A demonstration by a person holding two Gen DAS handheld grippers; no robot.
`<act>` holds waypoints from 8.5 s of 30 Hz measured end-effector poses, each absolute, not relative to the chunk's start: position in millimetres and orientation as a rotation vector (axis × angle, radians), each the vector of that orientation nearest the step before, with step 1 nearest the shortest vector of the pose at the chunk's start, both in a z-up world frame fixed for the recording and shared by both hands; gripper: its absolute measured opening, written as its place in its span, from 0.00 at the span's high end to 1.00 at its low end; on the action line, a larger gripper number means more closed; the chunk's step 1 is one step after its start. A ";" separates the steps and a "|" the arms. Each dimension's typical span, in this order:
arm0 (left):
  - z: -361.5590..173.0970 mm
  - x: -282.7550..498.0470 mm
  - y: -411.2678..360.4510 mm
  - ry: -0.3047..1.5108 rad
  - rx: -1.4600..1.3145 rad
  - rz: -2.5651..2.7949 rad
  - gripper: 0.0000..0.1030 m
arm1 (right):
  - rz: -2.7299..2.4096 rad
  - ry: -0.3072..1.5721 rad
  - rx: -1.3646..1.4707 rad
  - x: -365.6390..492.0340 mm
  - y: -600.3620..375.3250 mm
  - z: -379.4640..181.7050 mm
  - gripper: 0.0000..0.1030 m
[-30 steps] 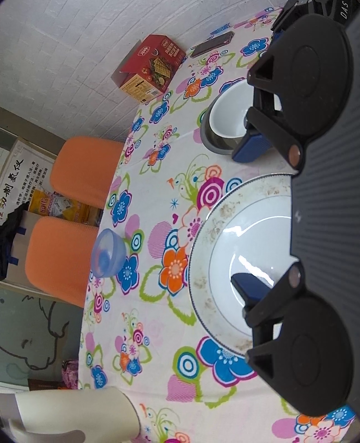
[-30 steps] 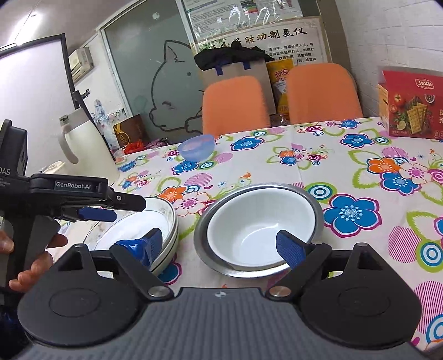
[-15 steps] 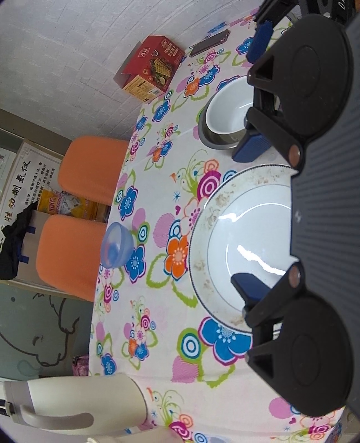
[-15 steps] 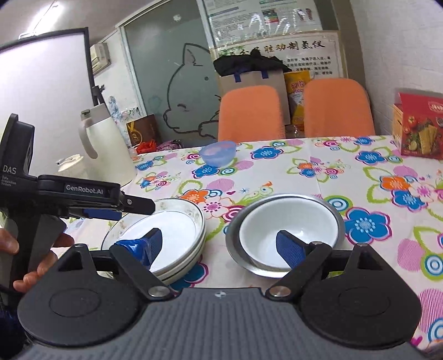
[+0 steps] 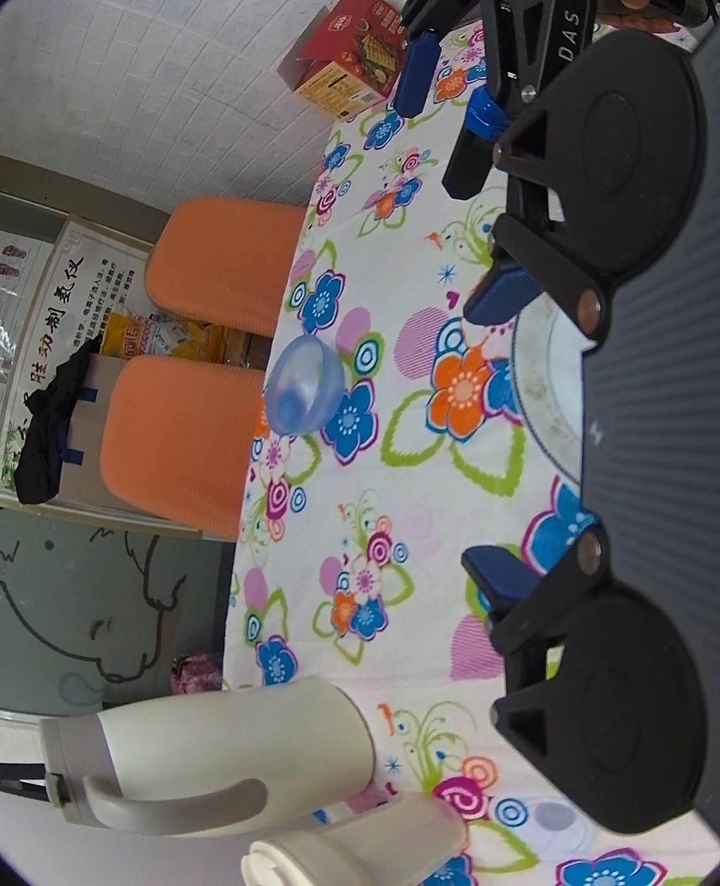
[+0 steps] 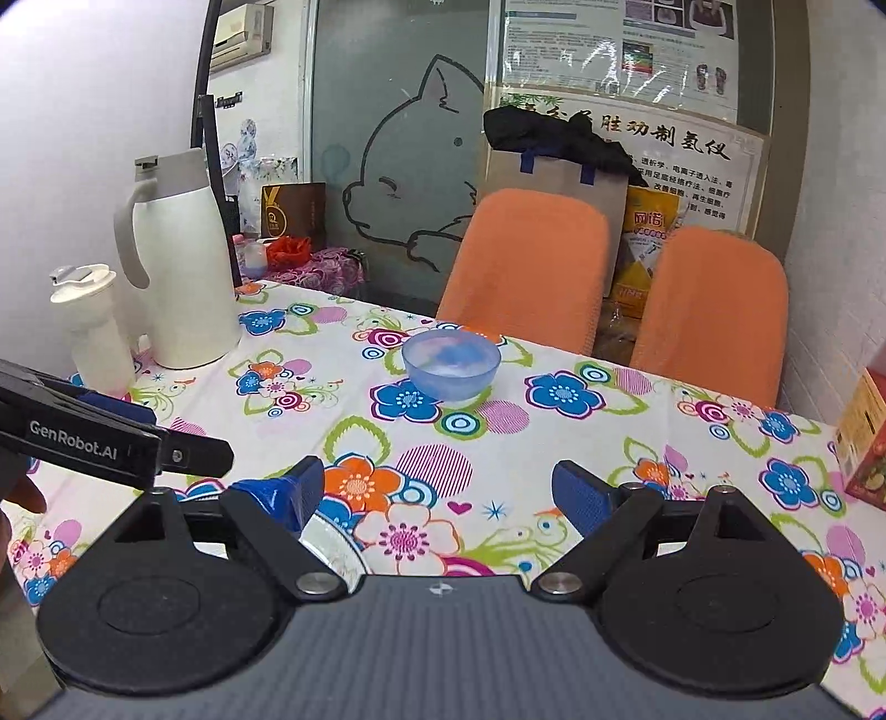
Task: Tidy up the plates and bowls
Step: 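Grasp the rim of the blue bowl with the left tool and lift, then lower the blue bowl into the white bowl and open the left tool, then press the blue bowl down into the nested bowls with the left tool, then close the left tool on the nested bowls' rim and lift them, then carry the nested bowls with the left tool onto the plate stack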
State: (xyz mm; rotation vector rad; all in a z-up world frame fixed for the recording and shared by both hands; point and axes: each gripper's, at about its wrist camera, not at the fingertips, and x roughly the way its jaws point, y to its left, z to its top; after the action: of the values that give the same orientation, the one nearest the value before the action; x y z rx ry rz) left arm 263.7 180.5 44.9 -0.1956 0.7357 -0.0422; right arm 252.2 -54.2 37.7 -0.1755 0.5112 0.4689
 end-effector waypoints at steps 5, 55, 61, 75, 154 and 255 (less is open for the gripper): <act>57.4 309.7 192.5 0.724 -0.157 -0.017 0.15 | 0.462 0.509 -0.233 288.3 -36.7 41.9 0.26; 19.1 530.0 154.0 0.805 -0.063 -0.164 0.80 | 0.656 0.587 -0.294 456.3 33.6 -7.2 0.33; 72.4 451.3 119.5 0.722 -0.059 -0.254 0.80 | 0.622 0.508 -0.358 395.3 2.2 40.4 0.32; 37.0 278.3 -28.7 0.732 0.075 -0.490 0.80 | 0.435 0.587 -0.275 225.1 -131.1 28.7 0.32; 8.7 295.1 6.8 0.938 -0.027 -0.529 0.07 | 0.172 0.621 0.146 197.2 -194.3 -36.6 0.30; 40.1 199.7 160.0 0.670 -0.244 -0.039 0.21 | 0.446 0.586 0.142 194.0 -75.9 -13.3 0.38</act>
State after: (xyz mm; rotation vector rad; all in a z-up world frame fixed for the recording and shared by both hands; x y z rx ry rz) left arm 199.7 160.0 40.1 -0.2442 0.6703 -0.0395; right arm 194.0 -75.9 -13.3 0.1424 0.5857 0.4456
